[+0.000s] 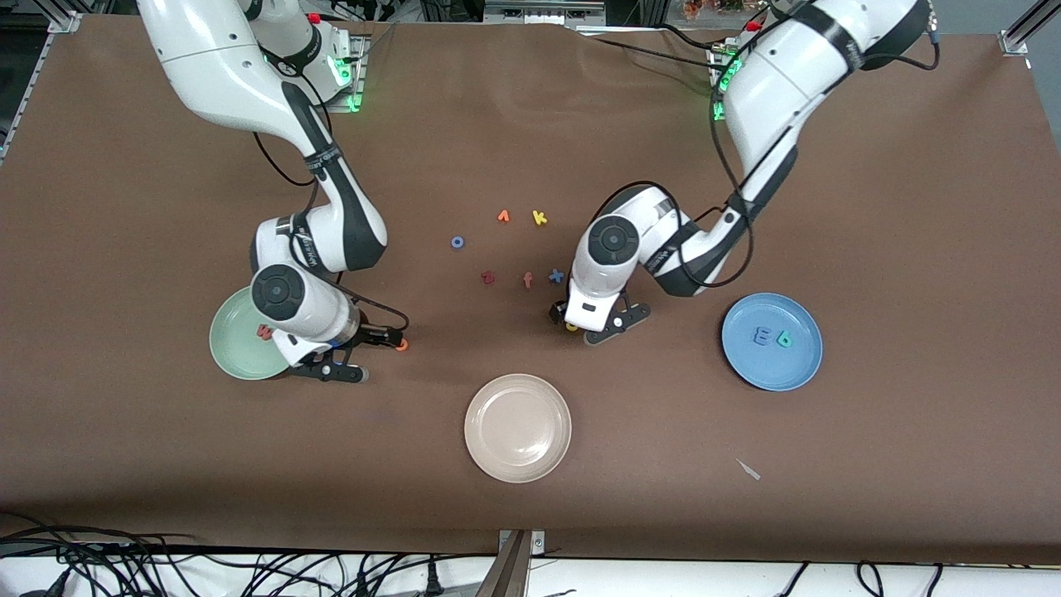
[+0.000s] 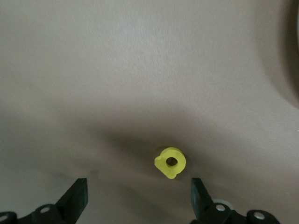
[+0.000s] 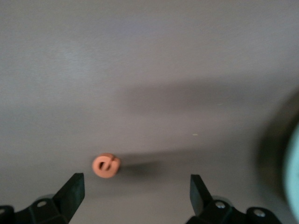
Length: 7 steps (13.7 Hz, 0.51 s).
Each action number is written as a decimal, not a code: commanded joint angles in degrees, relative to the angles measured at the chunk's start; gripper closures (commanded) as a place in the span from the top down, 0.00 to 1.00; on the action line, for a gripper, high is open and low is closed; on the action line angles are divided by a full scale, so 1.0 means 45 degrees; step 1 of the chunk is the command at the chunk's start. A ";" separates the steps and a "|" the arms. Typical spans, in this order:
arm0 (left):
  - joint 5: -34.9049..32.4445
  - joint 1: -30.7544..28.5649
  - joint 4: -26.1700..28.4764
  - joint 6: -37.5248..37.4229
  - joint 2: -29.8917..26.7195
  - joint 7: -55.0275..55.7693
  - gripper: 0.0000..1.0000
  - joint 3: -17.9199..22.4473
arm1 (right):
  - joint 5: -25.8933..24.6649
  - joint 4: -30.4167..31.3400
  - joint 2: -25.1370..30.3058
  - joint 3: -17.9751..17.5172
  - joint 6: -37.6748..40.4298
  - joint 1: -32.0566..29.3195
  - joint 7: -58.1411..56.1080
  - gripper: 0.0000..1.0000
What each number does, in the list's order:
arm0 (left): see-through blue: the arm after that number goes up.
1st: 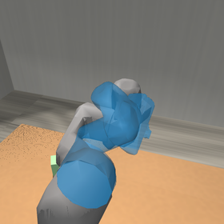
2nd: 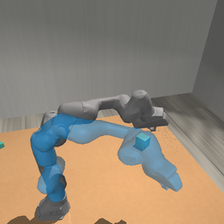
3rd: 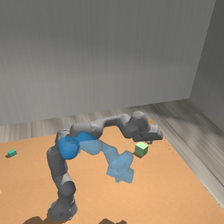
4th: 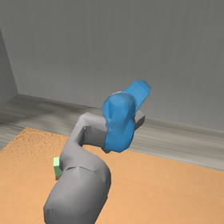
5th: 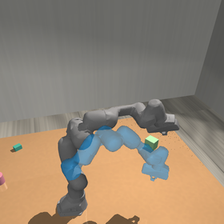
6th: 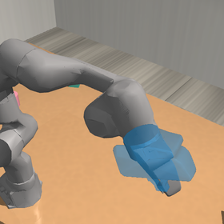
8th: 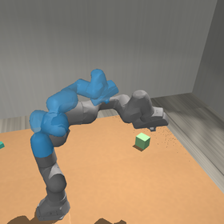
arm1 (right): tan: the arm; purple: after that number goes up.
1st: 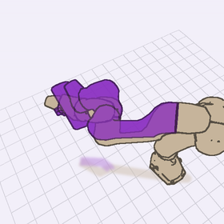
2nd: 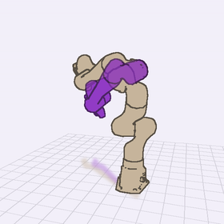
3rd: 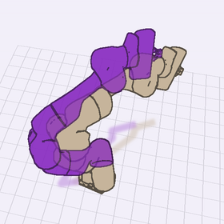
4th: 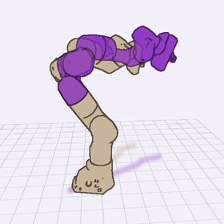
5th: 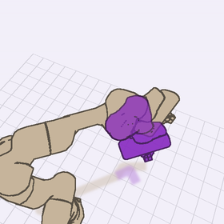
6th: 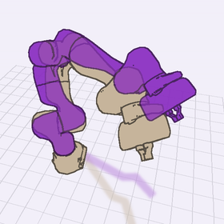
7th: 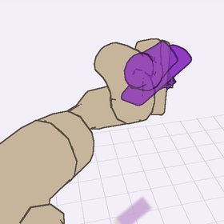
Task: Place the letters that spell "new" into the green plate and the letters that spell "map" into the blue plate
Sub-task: 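Grasp the yellow o with the left gripper, the orange e with the right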
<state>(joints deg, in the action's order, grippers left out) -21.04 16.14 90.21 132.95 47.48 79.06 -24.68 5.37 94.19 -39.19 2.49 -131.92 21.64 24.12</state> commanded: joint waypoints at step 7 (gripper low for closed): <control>0.0144 0.0632 -0.1336 0.0144 0.0660 0.0225 0.72 0.0620 | 0.0017 -0.1458 -0.1486 -0.0572 -0.0352 0.0054 0.1202 0.90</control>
<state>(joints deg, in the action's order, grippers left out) -21.04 18.34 86.57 134.03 48.75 80.72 -22.33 5.38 89.65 -44.23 0.18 -133.70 21.92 28.80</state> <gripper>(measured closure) 0.278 0.053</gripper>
